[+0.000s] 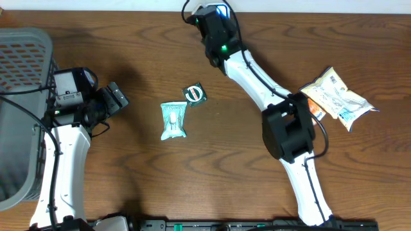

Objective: Scan the item barcode
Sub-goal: 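Carry the tissue pack right and place it by the snack bag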

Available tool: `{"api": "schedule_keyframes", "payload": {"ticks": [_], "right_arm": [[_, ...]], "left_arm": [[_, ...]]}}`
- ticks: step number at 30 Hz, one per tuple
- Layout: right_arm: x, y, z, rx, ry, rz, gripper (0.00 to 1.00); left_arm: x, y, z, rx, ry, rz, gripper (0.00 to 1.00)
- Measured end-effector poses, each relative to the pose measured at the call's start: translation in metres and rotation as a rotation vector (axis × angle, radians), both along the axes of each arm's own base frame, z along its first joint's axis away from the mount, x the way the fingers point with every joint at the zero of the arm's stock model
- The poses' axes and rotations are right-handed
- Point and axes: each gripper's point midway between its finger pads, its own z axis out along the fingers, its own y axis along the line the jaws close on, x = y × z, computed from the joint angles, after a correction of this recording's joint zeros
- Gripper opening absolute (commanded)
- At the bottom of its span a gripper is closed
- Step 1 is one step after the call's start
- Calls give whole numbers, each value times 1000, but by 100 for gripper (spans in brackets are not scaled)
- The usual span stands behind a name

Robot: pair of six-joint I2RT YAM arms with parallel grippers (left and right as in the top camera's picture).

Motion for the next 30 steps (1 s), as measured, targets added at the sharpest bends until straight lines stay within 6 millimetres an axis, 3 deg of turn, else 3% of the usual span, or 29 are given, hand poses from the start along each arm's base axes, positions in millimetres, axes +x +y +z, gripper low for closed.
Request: {"api": "schedule_keyframes", "payload": {"ticks": [2, 6, 9, 11, 14, 17, 24, 26, 27, 28, 30], "right_arm": [[-13, 6, 14, 95, 45, 18, 1], [-54, 6, 90, 432, 146, 45, 1], [-94, -34, 148, 648, 238, -40, 1], [-116, -69, 158, 717, 308, -146, 1], [-145, -128, 138, 761, 457, -370, 1], [-179, -171, 95, 731, 646, -597, 1], [-210, -257, 12, 678, 780, -964, 3], [-217, -277, -9, 673, 788, -1034, 9], [-220, -285, -19, 673, 786, -1064, 19], [-225, -294, -29, 669, 792, -1100, 37], [-232, -304, -41, 667, 803, -1132, 55]], "left_arm": [[0, 0, 0, 0, 0, 0, 98], [0, 0, 0, 0, 0, 0, 98], [0, 0, 0, 0, 1, 0, 98], [0, 0, 0, 0, 1, 0, 98], [0, 0, 0, 0, 2, 0, 98], [0, 0, 0, 0, 1, 0, 98], [0, 0, 0, 0, 1, -1, 98], [0, 0, 0, 0, 0, 0, 98], [0, 0, 0, 0, 0, 0, 98], [0, 0, 0, 0, 0, 0, 98], [0, 0, 0, 0, 0, 0, 98]]}}
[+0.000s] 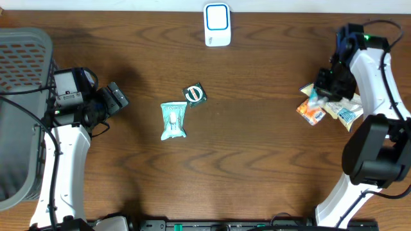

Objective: Scan the item barcode
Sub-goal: 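Carry the tissue pack right and place it by the snack bag, then move the right gripper to the green Zam-Buk box and grasp it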

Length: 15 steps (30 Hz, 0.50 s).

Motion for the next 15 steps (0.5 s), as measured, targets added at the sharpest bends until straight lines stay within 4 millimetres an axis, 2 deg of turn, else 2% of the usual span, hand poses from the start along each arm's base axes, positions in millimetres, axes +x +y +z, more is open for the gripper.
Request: {"api": "schedule_keyframes", "payload": {"ticks": [1, 5, 9, 12, 13, 14, 15], "right_arm": [[-2, 0, -2, 3, 6, 8, 60], [-3, 4, -1, 26, 12, 56, 65], [8, 21, 18, 122, -39, 145, 72], [33, 52, 43, 244, -167, 239, 75], [43, 70, 50, 300, -220, 280, 88], [47, 79, 52, 324, -240, 303, 99], [53, 96, 56, 367, -276, 341, 99]], "left_arm": [[0, 0, 0, 0, 0, 0, 98], [0, 0, 0, 0, 0, 0, 98], [0, 0, 0, 0, 0, 1, 98], [0, 0, 0, 0, 0, 0, 98], [0, 0, 0, 0, 0, 0, 98], [0, 0, 0, 0, 0, 0, 98], [0, 0, 0, 0, 0, 0, 98]]}}
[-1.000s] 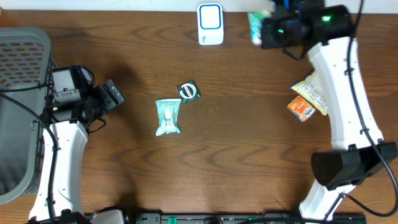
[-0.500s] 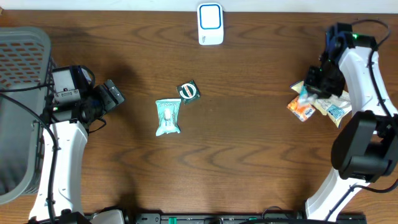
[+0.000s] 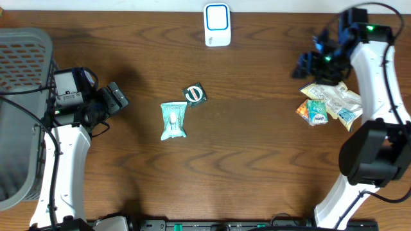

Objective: Scan the item barcode
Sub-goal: 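Move the right gripper to the green Zam-Buk box and grasp it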

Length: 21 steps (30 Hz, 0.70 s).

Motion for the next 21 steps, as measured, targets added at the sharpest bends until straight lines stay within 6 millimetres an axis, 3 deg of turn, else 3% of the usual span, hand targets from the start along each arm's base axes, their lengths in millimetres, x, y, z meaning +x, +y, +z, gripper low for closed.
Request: {"api": "schedule_keyframes", "payload": {"ticks": [5, 6, 8, 9, 10, 13, 21], "right_arm": [[20, 95, 10, 153, -148, 167, 99], [19, 125, 7, 185, -169, 215, 95], [16, 161, 1, 219, -196, 263, 78], [10, 194, -11, 248, -196, 287, 63], [8, 198, -13, 251, -189, 291, 59], [6, 242, -39, 269, -196, 259, 51], [-8, 280, -98, 110, -156, 145, 52]], "left_arm": [[0, 0, 0, 0, 0, 0, 98], [0, 0, 0, 0, 0, 0, 98], [0, 0, 0, 0, 0, 0, 98], [0, 0, 0, 0, 0, 0, 98], [0, 0, 0, 0, 1, 0, 98], [0, 0, 0, 0, 0, 0, 98], [0, 0, 0, 0, 0, 0, 98]]}}
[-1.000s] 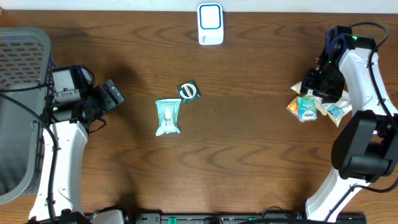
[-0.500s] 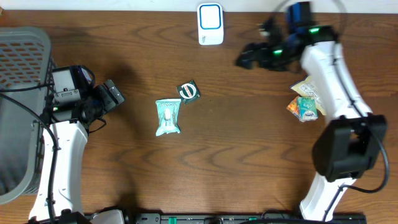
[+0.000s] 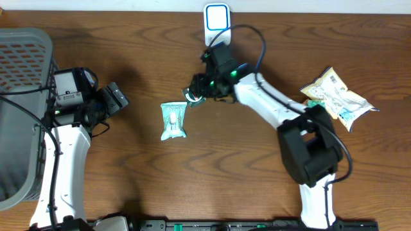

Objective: Scan the item barcode
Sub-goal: 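Move the right gripper to the green Zam-Buk box and grasp it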

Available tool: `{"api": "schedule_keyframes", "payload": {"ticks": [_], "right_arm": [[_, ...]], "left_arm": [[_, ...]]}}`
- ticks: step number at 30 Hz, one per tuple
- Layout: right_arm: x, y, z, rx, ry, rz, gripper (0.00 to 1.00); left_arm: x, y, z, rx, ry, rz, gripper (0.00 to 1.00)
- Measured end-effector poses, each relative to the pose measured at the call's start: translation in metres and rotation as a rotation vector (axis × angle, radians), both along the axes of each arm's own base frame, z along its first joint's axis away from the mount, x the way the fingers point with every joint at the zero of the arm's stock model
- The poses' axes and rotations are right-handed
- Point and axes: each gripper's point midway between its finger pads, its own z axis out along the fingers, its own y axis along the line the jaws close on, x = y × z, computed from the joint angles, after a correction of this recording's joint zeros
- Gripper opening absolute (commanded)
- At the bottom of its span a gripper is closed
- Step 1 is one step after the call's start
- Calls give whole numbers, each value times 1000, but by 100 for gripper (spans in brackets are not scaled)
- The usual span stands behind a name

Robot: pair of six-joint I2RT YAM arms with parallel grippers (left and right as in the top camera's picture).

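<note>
The white scanner (image 3: 217, 17) with its blue face stands at the table's back edge. Just in front of it my right gripper (image 3: 195, 92) hangs low over a small dark green packet (image 3: 190, 98), which shows only at the gripper's left; the fingers seem open around it. A teal pouch (image 3: 173, 120) lies flat just below and to the left. My left gripper (image 3: 117, 96) hovers at the left, empty and far from both items.
A grey basket (image 3: 26, 45) fills the far left edge. A pile of pale snack packets (image 3: 335, 96) lies at the right, beside the right arm's elbow. The right forearm slants across the table's middle.
My right gripper was open in the air left of the packet pile at the right. It now sits at the table's centre over the dark green packet. The left arm is unchanged.
First my right arm reached to the scanner at the back. Then its gripper was down on the pile at the right with a teal-and-orange packet. Then it was clear of the pile, the packet left there. Now it is at the dark green packet.
</note>
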Motion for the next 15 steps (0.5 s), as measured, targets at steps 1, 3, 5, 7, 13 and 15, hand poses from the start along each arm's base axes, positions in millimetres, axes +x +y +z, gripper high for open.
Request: {"api": "schedule_keyframes", "payload": {"ticks": [1, 3, 5, 7, 13, 15], "right_arm": [[-2, 2, -6, -17, 3, -2, 52], [-2, 2, -14, -33, 5, -10, 52], [1, 0, -18, -40, 3, -20, 52], [2, -1, -19, -44, -2, -23, 52], [3, -7, -21, -77, -11, -14, 54], [2, -11, -22, -107, -12, -7, 54]], "left_arm": [[0, 0, 0, 0, 0, 0, 98], [0, 0, 0, 0, 0, 0, 98], [0, 0, 0, 0, 0, 0, 98], [0, 0, 0, 0, 0, 0, 98], [0, 0, 0, 0, 0, 0, 98], [0, 0, 0, 0, 0, 0, 98]]}}
